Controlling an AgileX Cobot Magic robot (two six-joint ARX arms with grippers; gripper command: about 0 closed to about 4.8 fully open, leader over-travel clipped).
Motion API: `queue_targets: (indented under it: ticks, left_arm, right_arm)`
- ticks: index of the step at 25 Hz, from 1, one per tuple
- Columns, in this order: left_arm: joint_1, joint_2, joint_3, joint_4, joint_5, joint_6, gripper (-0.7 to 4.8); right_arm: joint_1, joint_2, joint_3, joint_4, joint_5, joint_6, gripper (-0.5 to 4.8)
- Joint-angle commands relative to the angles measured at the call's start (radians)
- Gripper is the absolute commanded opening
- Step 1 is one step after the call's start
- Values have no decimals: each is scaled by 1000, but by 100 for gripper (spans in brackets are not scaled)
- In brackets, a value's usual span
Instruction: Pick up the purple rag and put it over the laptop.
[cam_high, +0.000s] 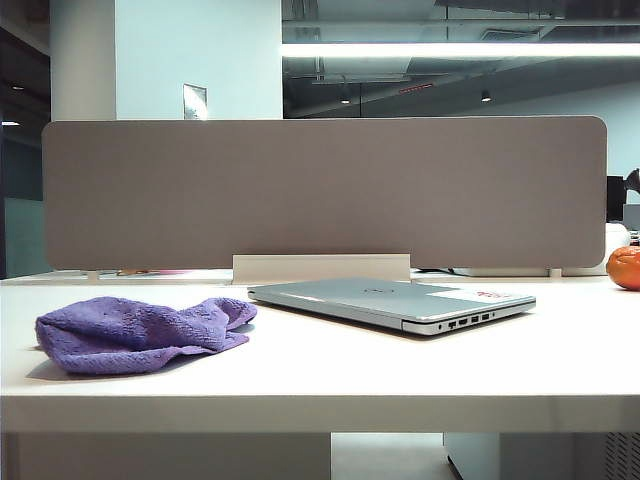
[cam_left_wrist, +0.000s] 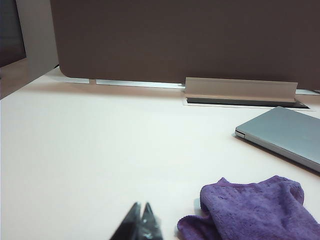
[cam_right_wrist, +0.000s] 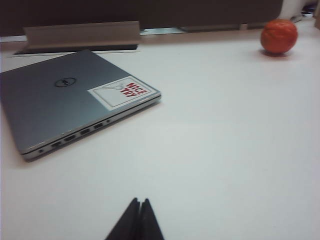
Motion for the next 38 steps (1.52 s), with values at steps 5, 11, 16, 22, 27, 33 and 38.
queue_targets:
  ticks: [5,11,16,22,27,33,38]
  left_arm:
    - [-1,1,3,12,4,0,-6]
    - [-1,1,3,11,4,0,-6]
    - [-1,1,3,8,4,0,-6]
    - [-1,1,3,-11,4,0,-6]
    - [-1,1,3,-25,4,0,-6]
    - [-1,1,3,-24,5,0,-6]
    - [-1,1,5,-24,29,-8,-6]
  right_arm:
    - [1,-2,-4,18,-233,2,22]
    - [1,-2,-4,19,-373,2,22]
    - [1,-2,-4,19,-375,7,22]
    - [1,-2,-4,29,-455,9,22]
    - [2,-2,-4,29,-533,9,22]
    - [2,-2,-4,29,-559,10,22]
    - [2,-2,-4,29,-596,61,22]
